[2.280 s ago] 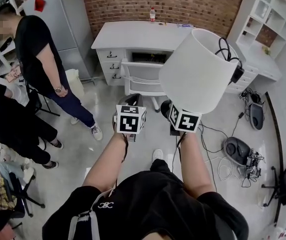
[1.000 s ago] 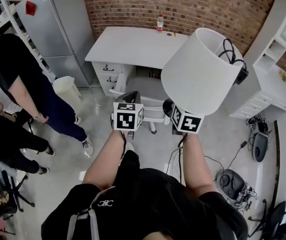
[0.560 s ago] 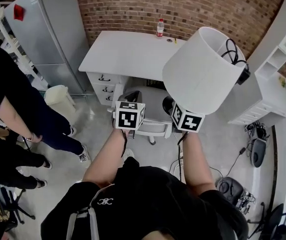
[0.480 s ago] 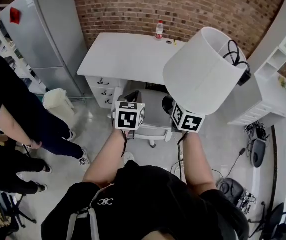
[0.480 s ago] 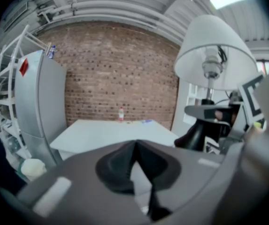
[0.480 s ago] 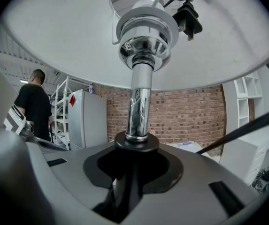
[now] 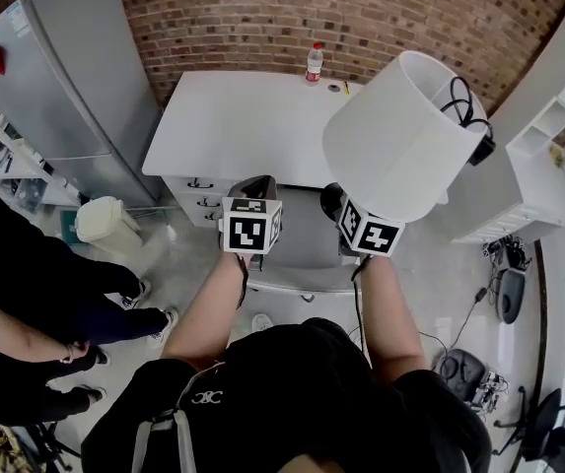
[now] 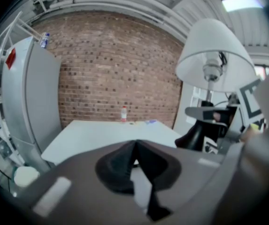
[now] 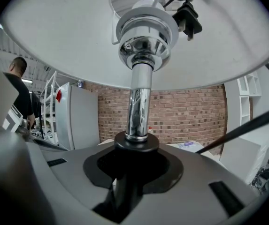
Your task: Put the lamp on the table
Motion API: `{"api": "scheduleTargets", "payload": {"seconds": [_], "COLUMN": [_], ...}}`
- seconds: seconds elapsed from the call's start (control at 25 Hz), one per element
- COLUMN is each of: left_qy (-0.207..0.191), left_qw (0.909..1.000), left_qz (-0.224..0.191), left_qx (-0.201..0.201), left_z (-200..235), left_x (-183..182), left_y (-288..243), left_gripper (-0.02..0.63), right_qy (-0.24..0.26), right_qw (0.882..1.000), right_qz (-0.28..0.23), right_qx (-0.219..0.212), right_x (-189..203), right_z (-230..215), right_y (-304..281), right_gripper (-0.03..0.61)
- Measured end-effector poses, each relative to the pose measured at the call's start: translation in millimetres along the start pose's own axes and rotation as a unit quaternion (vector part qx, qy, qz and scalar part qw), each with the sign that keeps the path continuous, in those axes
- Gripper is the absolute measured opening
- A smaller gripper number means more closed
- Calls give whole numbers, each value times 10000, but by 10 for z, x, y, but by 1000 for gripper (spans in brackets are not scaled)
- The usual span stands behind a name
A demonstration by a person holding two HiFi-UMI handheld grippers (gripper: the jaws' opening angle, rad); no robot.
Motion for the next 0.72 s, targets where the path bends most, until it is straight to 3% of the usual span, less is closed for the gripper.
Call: {"api": "scheduleTargets", "payload": {"seconds": [0.44, 0.72], "left_qy": [106, 589], "left_qw": [9988, 9946], "left_qz": [408, 678], "left_qx": [-249, -512], "left_z": [292, 449], "left_x": [-20, -16], "left_y": [-678, -1117], "left_gripper": [1, 1], "right_qy": [112, 139], "right_qw": [9997, 9994], "right_qz": [211, 233], "right_qx": [-51, -226], "right_x": [150, 301], "right_z": [-513, -901], "right_y": [-1027, -1822], "right_gripper": [95, 95]}}
Point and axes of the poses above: the fingertips, and each gripper's own axes: y backward along the fingers, z to its left, x out of its underside, the point moved 5 cm from there along y, backward along the fingers, and after that the axes turned 10 degrees about -x, right-handed, at the moved point
